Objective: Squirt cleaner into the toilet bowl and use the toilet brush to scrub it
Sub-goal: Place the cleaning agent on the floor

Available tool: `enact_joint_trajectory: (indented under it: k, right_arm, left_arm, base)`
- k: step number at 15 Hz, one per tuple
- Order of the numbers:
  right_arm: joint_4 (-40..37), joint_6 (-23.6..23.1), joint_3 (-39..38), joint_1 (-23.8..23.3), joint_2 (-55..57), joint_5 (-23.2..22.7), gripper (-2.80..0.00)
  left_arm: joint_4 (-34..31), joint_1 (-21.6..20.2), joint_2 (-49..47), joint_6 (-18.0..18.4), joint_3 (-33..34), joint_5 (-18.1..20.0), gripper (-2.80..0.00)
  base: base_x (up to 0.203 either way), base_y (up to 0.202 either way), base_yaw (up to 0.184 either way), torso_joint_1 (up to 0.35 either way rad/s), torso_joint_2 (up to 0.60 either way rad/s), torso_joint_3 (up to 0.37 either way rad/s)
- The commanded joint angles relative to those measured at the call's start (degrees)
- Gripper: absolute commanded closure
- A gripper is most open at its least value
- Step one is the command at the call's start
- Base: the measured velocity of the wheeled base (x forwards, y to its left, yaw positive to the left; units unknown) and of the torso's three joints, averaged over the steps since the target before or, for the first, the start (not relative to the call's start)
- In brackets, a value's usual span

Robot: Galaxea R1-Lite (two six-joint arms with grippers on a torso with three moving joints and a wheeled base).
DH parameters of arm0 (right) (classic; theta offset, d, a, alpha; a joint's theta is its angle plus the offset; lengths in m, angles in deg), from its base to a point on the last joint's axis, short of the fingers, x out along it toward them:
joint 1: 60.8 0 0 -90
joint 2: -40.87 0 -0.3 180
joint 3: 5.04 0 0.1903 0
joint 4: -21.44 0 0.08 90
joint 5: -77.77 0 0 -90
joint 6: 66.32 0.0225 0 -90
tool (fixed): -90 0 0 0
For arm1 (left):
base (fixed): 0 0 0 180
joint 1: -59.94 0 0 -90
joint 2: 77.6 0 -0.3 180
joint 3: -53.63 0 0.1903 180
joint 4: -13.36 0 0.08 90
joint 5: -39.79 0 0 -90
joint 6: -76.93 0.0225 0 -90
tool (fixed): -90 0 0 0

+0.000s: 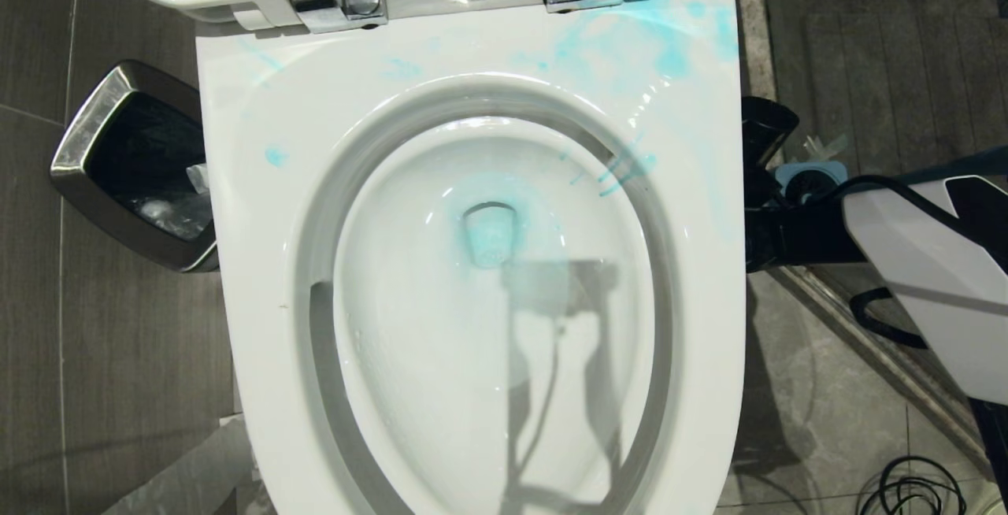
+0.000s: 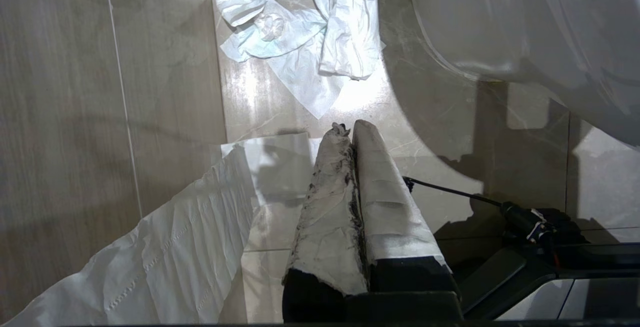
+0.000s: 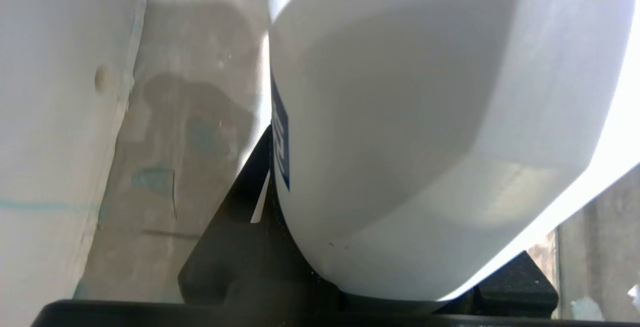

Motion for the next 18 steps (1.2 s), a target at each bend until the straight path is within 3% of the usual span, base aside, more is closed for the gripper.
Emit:
enact_joint_trajectory:
  k: [1, 7, 11, 12, 18]
  right_arm:
    - [0.3, -0.2, 1.9, 0.1, 0.2, 0.0, 0.0]
    - [0.3, -0.2, 10.8, 0.5, 4.8, 0.0, 0.0]
    - [0.3, -0.2, 11.0, 1.5, 5.9, 0.0, 0.0]
    - [0.3, -0.2, 11.0, 1.7, 6.0, 0.0, -2.8]
    - [1.9, -0.2, 10.5, 2.2, 6.3, -0.1, -2.8]
  left_arm:
    - [0.0, 0.0, 0.0, 0.0, 0.0, 0.0, 0.0]
    - [0.0, 0.0, 0.0, 0.0, 0.0, 0.0, 0.0]
    - [0.0, 0.0, 0.0, 0.0, 0.0, 0.0, 0.0]
    - [0.0, 0.0, 0.0, 0.0, 0.0, 0.0, 0.0]
    - [0.0, 0.0, 0.0, 0.0, 0.0, -0.1, 0.0]
  base:
    - [0.0, 0.0, 0.0, 0.0, 0.0, 0.0]
    - [0.0, 0.0, 0.0, 0.0, 0.0, 0.0]
    - [0.0, 0.0, 0.0, 0.0, 0.0, 0.0]
    - [0.0, 0.0, 0.0, 0.0, 0.0, 0.0]
    - [0.0, 0.0, 0.0, 0.0, 0.0, 0.0]
